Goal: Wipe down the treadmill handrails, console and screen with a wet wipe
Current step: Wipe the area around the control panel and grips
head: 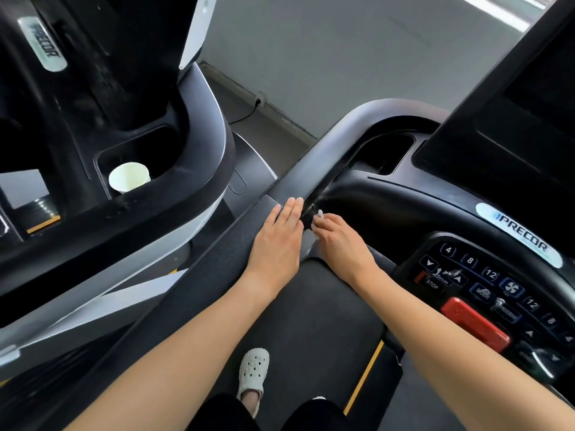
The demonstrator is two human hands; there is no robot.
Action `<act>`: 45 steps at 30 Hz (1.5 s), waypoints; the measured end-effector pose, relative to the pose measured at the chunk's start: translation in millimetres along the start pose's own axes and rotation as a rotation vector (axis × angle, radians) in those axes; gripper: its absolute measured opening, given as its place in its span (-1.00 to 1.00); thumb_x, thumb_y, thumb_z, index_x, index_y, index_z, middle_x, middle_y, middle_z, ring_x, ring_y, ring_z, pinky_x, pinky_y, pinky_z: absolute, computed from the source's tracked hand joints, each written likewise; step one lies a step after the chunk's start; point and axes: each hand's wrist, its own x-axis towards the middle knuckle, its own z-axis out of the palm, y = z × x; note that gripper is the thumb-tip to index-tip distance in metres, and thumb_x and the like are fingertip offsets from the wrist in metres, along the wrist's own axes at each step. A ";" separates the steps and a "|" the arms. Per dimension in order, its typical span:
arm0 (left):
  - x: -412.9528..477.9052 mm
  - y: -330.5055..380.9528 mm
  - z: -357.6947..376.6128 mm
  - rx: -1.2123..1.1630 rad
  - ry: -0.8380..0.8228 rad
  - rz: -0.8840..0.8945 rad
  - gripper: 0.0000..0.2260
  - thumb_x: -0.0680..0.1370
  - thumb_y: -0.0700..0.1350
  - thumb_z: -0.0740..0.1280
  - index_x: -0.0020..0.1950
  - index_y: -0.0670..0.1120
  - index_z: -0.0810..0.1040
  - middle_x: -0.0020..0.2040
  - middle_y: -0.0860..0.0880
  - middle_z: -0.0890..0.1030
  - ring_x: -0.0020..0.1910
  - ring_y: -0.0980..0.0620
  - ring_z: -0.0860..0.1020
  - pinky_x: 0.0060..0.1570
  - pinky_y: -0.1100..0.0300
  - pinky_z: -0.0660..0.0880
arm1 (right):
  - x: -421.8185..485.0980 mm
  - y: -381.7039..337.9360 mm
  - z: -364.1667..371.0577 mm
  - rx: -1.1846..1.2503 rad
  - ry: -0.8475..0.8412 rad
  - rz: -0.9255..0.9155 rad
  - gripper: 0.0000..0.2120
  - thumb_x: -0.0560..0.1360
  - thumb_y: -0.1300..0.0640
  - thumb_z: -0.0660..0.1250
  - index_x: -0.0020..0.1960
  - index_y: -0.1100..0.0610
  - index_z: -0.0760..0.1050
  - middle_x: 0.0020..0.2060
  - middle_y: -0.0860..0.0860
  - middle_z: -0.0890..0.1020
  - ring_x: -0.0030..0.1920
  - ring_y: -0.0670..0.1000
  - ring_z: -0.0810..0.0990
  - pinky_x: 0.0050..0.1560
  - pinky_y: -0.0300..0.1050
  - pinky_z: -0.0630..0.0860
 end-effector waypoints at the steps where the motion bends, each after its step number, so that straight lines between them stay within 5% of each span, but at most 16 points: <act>1: -0.1 1.0 -0.3 0.005 0.001 -0.003 -0.57 0.65 -0.09 0.16 0.50 -0.18 0.36 0.68 -0.19 0.00 0.67 -0.14 -0.04 0.64 -0.06 -0.06 | -10.0 3.4 -1.3 -0.026 0.029 -0.025 -0.70 0.58 0.25 0.35 0.28 0.30 0.61 0.27 0.12 0.63 0.35 0.12 0.51 0.44 0.02 0.42; 7: 0.5 5.2 -0.9 0.017 0.004 -0.022 -0.56 0.65 -0.09 0.13 0.51 -0.20 0.34 0.68 -0.22 -0.01 0.67 -0.17 -0.04 0.63 -0.10 -0.04 | -29.7 4.6 -3.3 -0.135 0.125 -0.050 -0.71 0.52 0.27 0.46 0.22 0.34 0.63 0.19 0.16 0.67 0.31 0.12 0.59 0.62 -0.06 0.03; 15: 0.0 11.6 1.2 -0.015 -0.004 -0.047 -0.66 0.63 -0.08 0.24 0.37 -0.16 0.44 0.67 -0.24 0.03 0.67 -0.18 -0.03 0.62 -0.12 0.00 | -2.7 -16.9 -19.7 0.197 0.196 0.184 -0.84 0.59 0.20 0.41 0.11 0.26 0.66 0.13 0.10 0.69 0.20 0.14 0.64 0.32 0.08 0.55; 22: 7.3 28.7 10.0 -0.136 0.012 0.092 -0.55 0.61 -0.09 0.24 0.49 -0.20 0.38 0.64 -0.24 0.16 0.65 -0.18 0.07 0.62 -0.05 0.08 | -68.6 1.6 -27.0 0.142 0.269 0.273 -0.82 0.56 0.31 0.45 0.16 0.24 0.65 0.17 0.01 0.67 0.04 0.11 0.53 0.15 -0.03 0.57; 25: 15.5 34.2 27.4 -0.104 -0.119 0.187 -0.40 0.65 0.00 0.19 0.63 -0.22 0.17 0.64 -0.23 0.15 0.65 -0.17 0.06 0.60 -0.04 0.13 | -61.8 -3.6 -25.6 0.198 0.241 0.336 -0.83 0.59 0.32 0.39 0.17 0.24 0.63 0.19 0.05 0.64 0.10 0.11 0.55 0.18 -0.05 0.56; 28: 17.9 33.9 41.6 -0.094 -0.192 0.177 -0.36 0.67 0.01 0.14 0.66 -0.24 0.04 0.66 -0.23 0.13 0.66 -0.17 0.03 0.61 -0.04 0.11 | -44.1 -13.6 -23.5 0.277 0.211 0.403 -0.81 0.57 0.31 0.39 0.18 0.25 0.61 0.16 0.09 0.63 0.19 0.10 0.57 0.24 -0.03 0.57; 32: 13.8 36.2 35.6 -0.160 -0.154 0.142 -0.37 0.68 -0.01 0.20 0.66 -0.21 0.06 0.66 -0.20 0.14 0.65 -0.12 0.09 0.63 0.02 0.09 | -51.2 -4.7 -26.5 0.272 0.179 0.344 -0.86 0.60 0.29 0.35 0.13 0.16 0.61 0.02 -0.03 0.61 0.05 0.00 0.57 0.06 -0.04 0.59; 36: 12.9 45.5 30.1 -0.271 -0.140 0.052 -0.35 0.64 -0.06 0.25 0.67 -0.19 0.08 0.67 -0.16 0.12 0.65 -0.07 0.11 0.61 0.09 0.13 | -95.4 6.5 -27.6 0.249 0.238 0.413 -0.70 0.52 0.38 0.43 0.22 0.18 0.63 0.21 0.04 0.65 0.22 0.08 0.62 0.31 0.04 0.54; 45: 11.2 51.4 20.7 -0.237 -0.160 0.042 -0.37 0.67 -0.07 0.22 0.67 -0.19 0.04 0.68 -0.20 0.06 0.66 -0.10 0.08 0.60 0.11 0.11 | -52.8 -9.8 -29.1 0.281 0.133 0.432 -0.65 0.49 0.44 0.31 0.17 0.10 0.57 0.12 -0.07 0.59 0.15 -0.03 0.58 0.55 0.07 0.27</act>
